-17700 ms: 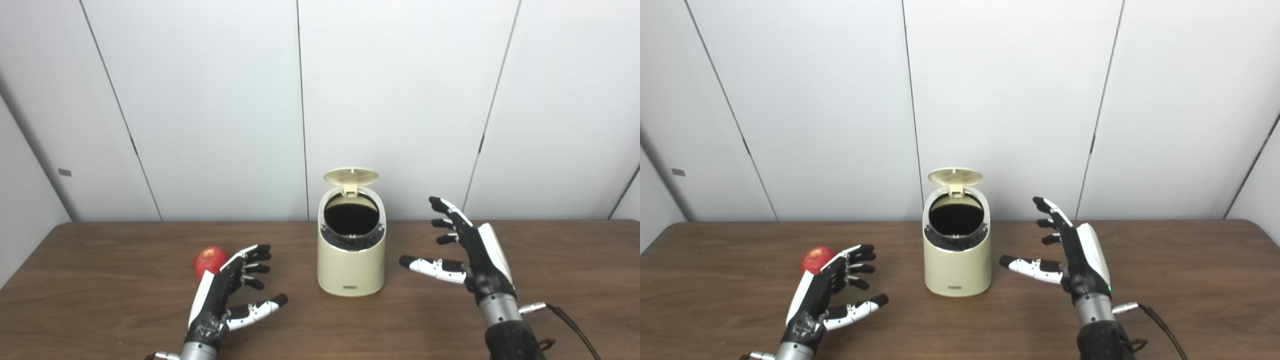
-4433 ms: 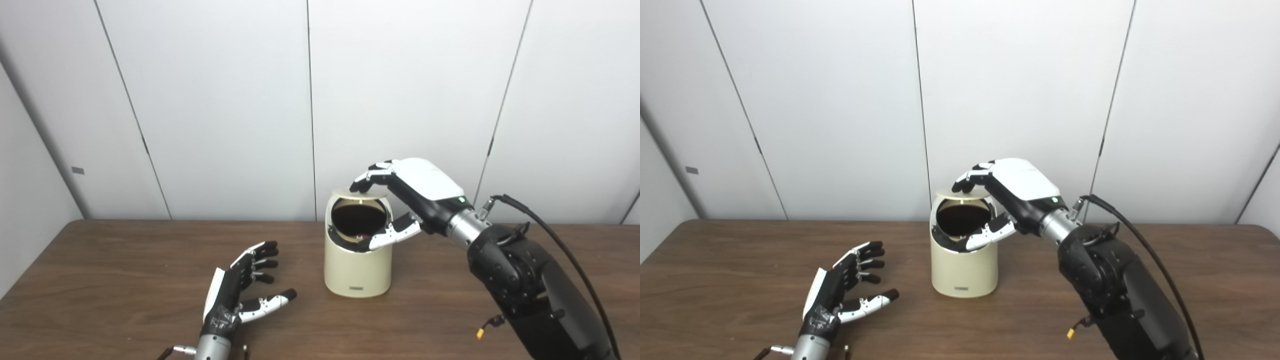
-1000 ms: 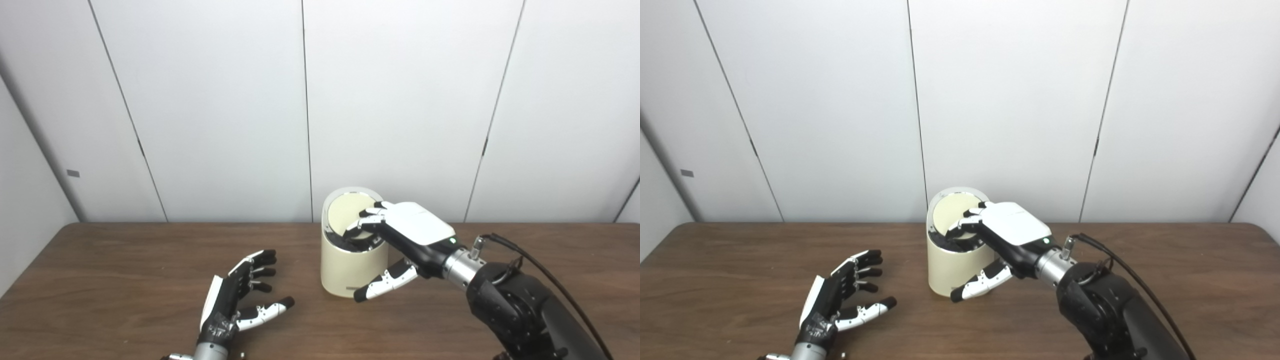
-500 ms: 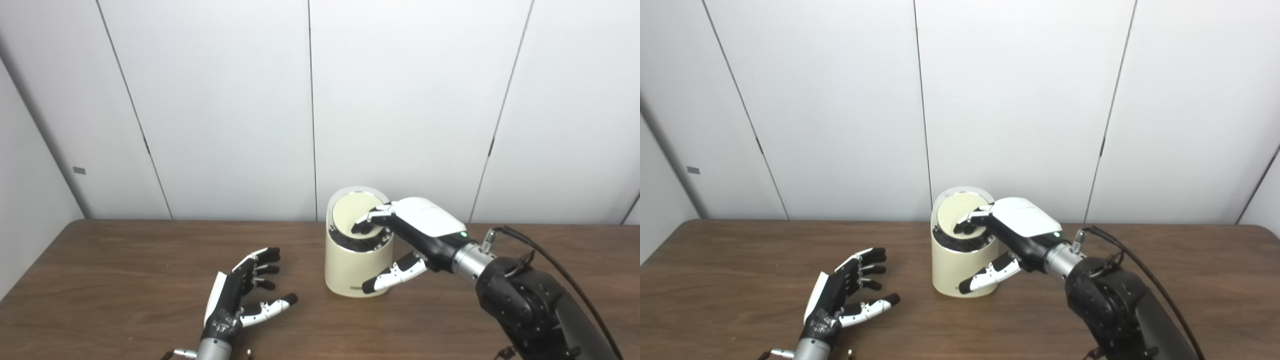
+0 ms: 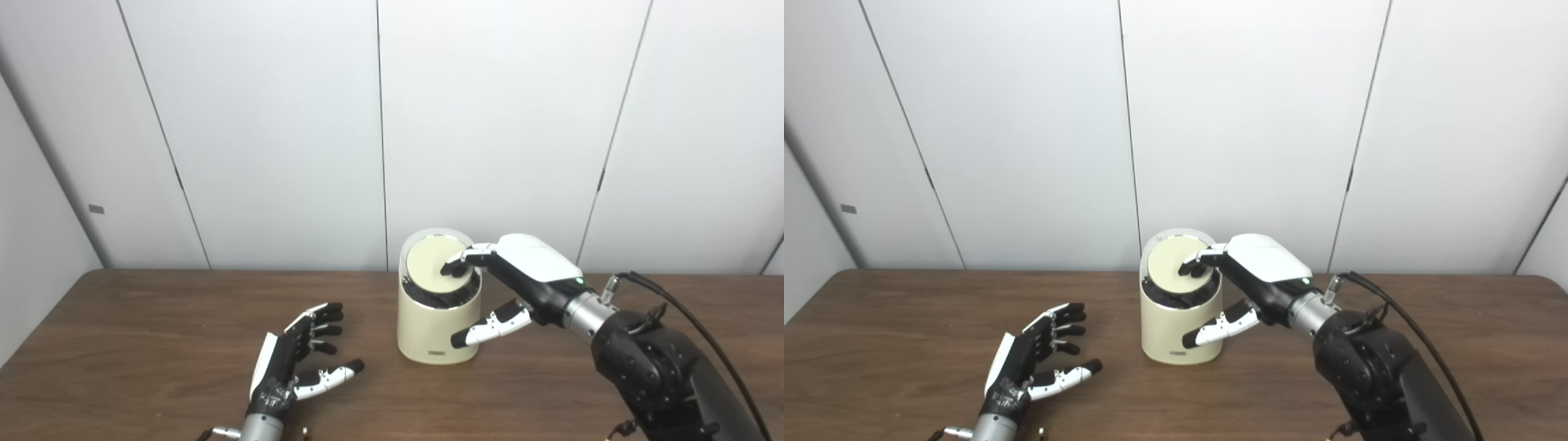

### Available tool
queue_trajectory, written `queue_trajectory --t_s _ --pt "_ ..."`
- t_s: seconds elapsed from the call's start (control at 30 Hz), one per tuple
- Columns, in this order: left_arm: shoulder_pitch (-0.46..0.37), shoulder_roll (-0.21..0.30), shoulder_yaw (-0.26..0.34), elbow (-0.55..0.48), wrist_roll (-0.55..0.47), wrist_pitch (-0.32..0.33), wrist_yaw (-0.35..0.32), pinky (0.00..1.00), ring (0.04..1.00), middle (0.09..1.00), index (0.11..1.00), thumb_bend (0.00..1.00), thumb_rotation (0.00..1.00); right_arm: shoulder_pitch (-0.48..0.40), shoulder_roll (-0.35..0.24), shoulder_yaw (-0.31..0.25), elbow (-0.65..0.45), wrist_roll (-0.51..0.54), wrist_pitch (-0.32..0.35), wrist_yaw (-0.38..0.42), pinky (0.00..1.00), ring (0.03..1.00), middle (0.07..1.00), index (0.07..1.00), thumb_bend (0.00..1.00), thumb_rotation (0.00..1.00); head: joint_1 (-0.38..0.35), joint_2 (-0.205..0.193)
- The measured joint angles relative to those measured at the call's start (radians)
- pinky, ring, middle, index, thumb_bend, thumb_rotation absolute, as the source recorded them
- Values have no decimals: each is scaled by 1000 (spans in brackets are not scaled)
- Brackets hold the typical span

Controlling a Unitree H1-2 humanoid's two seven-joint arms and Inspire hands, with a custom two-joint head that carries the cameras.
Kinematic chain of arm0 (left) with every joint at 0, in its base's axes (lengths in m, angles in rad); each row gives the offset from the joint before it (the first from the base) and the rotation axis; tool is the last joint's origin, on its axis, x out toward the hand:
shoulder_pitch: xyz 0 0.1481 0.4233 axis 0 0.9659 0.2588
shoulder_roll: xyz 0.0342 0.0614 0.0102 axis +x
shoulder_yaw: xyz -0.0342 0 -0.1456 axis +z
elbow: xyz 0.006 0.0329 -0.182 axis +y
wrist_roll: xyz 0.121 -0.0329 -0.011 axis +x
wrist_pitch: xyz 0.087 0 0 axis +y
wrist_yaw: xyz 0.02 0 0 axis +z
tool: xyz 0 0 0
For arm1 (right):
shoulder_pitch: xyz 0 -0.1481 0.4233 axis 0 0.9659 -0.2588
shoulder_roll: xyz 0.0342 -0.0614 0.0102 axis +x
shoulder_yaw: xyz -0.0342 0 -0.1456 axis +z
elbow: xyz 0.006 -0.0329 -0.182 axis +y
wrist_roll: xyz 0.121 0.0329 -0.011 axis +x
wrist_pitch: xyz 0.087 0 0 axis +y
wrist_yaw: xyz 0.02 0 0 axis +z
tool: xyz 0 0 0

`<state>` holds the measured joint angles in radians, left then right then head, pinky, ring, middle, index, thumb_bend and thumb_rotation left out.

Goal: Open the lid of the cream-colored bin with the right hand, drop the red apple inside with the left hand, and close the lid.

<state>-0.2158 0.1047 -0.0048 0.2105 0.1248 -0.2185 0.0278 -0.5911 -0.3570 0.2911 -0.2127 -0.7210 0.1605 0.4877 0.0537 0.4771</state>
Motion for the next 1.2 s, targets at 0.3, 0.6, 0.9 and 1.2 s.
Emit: queue_trajectory --t_s 0.3,0.6,0.9,1.2 --pt "0 0 0 0 0 -1 0 591 725 782 787 708 0 17 5 -43 20 11 -32 -103 722 797 742 748 693 363 0 -2" --pt "0 0 0 -1 -1 -2 0 600 729 780 792 702 0 81 13 -117 67 51 -45 -207 641 757 780 778 680 347 -2 -2" --pt "1 1 2 -1 -2 -3 0 591 726 783 791 712 0 196 40 -203 101 128 -83 -339 640 726 716 732 662 233 -9 -3" --pt "2 4 -2 -5 -1 -5 -2 588 716 776 790 713 0 292 98 -216 188 217 -158 -449 643 728 765 765 701 235 -25 -5"
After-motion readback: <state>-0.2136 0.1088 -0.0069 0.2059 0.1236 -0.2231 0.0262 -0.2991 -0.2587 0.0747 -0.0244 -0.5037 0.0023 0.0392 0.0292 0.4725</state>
